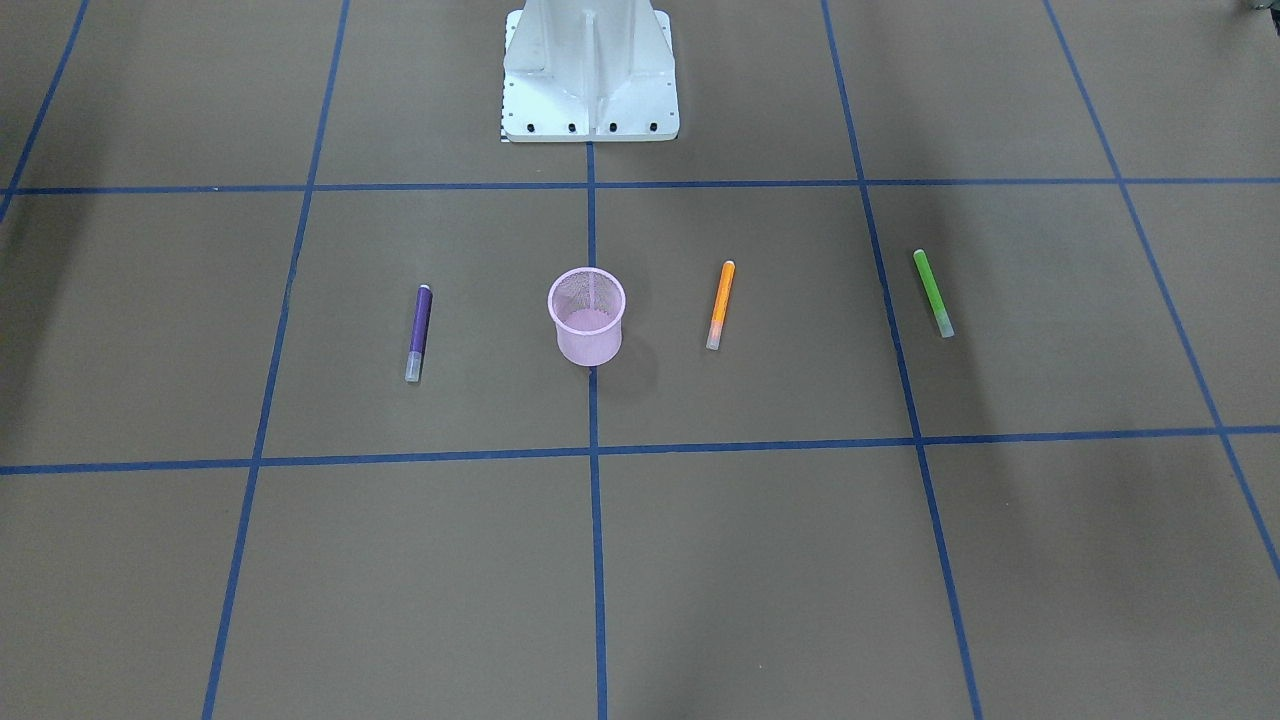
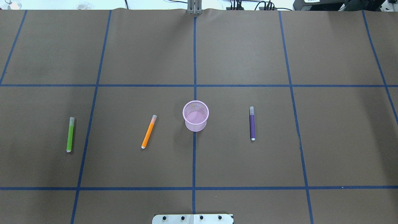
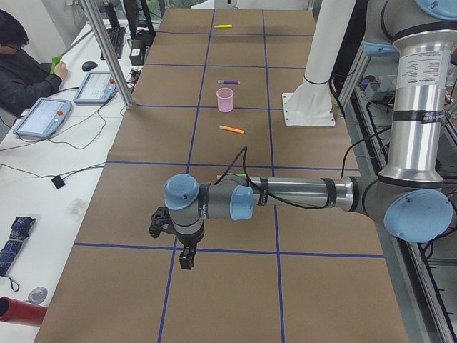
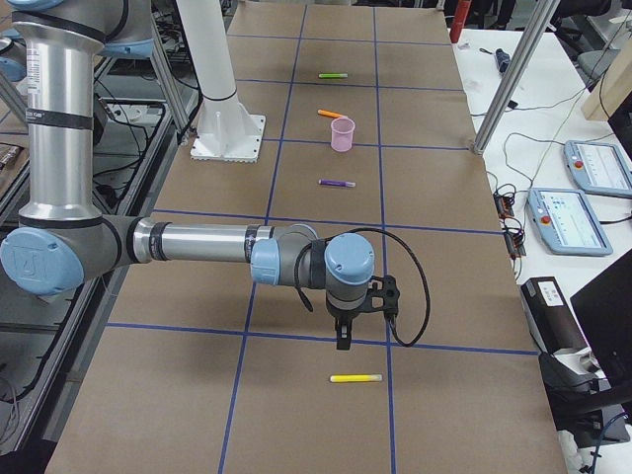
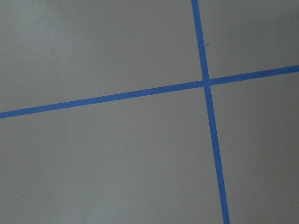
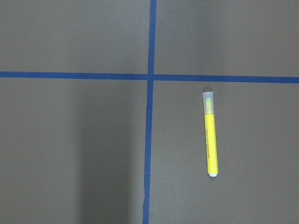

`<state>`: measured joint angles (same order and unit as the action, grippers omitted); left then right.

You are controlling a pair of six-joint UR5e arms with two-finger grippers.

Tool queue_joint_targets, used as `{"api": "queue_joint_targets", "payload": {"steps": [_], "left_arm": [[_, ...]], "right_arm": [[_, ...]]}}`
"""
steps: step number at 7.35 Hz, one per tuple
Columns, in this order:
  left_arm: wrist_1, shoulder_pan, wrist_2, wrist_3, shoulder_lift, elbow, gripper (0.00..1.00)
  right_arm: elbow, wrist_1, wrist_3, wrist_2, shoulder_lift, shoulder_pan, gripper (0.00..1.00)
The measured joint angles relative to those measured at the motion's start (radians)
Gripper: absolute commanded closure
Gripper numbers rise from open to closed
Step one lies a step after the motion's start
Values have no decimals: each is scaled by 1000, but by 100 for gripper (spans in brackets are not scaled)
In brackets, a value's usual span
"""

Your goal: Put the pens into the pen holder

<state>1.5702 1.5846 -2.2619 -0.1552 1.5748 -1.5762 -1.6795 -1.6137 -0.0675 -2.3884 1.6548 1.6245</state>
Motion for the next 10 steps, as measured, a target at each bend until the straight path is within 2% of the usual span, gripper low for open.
{"api": "queue_joint_targets", "payload": {"steps": [10], "left_arm": [[-2, -9, 9, -4, 9, -1, 0]], "right_arm": [[0, 9, 17, 11, 5, 0, 0]]}}
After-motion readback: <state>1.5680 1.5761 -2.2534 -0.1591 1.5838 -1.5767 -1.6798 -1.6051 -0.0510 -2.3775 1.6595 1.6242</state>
